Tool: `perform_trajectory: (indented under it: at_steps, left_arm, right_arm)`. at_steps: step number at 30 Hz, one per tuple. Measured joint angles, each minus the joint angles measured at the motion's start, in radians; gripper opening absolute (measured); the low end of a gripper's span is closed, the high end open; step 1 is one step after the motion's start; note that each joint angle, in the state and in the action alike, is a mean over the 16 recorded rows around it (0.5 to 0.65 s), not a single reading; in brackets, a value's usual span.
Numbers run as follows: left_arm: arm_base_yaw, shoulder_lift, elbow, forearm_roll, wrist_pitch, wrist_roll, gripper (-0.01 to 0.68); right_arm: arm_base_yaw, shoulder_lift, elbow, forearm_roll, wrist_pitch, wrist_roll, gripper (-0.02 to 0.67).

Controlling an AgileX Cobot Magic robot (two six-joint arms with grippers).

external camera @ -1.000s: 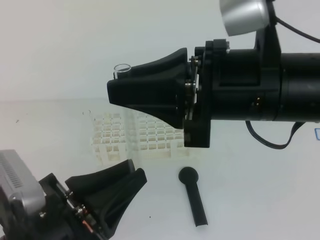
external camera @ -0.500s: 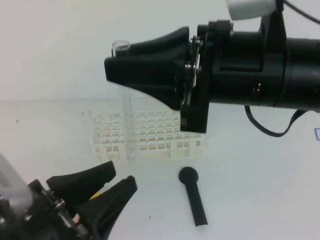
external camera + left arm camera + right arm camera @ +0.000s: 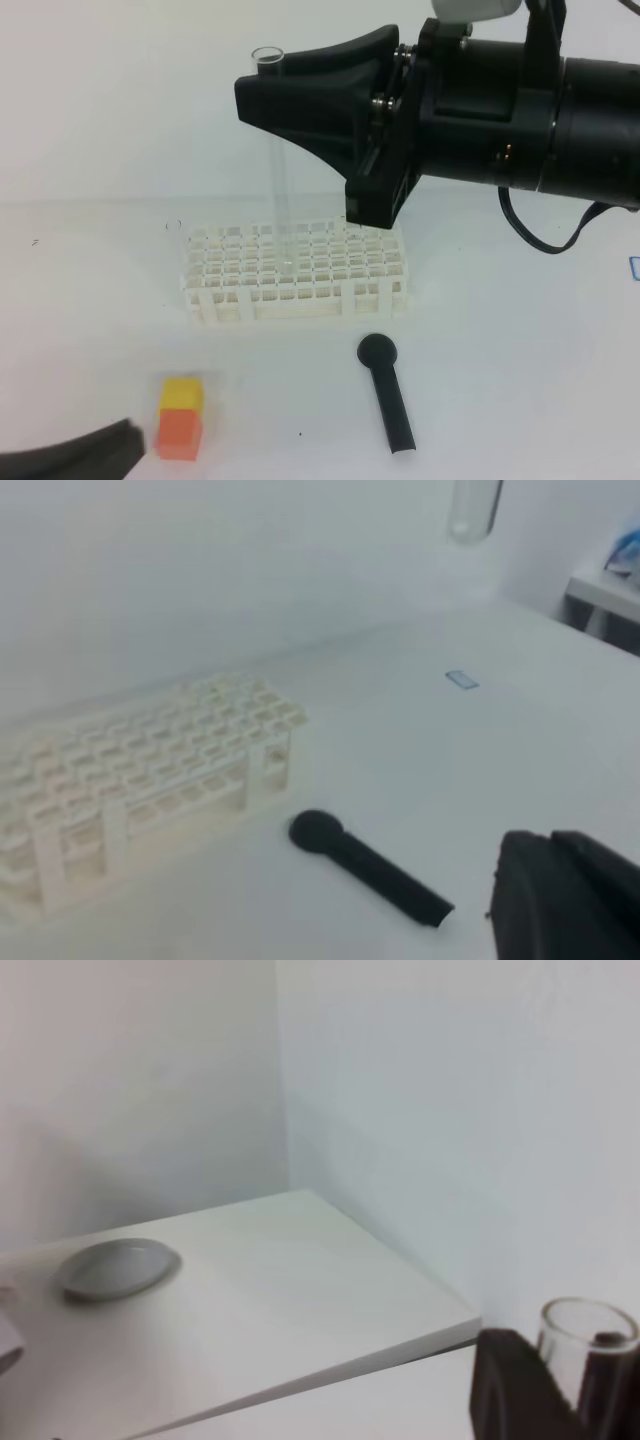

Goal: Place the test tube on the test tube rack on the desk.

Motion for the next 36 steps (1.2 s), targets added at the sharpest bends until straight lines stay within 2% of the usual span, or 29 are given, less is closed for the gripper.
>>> perform_trajectory:
  at_steps: [5,10,19,23,29,36]
  left_arm:
    - [0.0,-0.104,0.0,-0.008,0.154,0.006,0.004]
    - [0.0,-0.165,0.0,-0.021,0.247,0.007,0.001]
    - [0.003,-0.192,0.0,-0.039,0.325,0.007,0.0]
    - [0.03,-0.199,0.0,-0.039,0.331,0.007,0.0]
    - [0.144,-0.218,0.0,-0.04,0.334,0.007,0.0]
    - [0.392,-0.241,0.0,-0.044,0.341,0.007,0.0]
  right_arm:
    - [0.001,0.0,0.0,0.002,-0.011,-0.007,0.128]
    - [0.002,0.0,0.0,0.004,-0.014,-0.009,0.128]
    - [0.005,0.0,0.0,0.005,-0.026,-0.014,0.128]
    - [0.006,0.0,0.0,0.005,-0.041,-0.019,0.128]
    - [0.006,0.002,0.0,0.008,-0.074,-0.026,0.128]
    - [0.006,0.025,0.0,0.01,-0.124,-0.026,0.128]
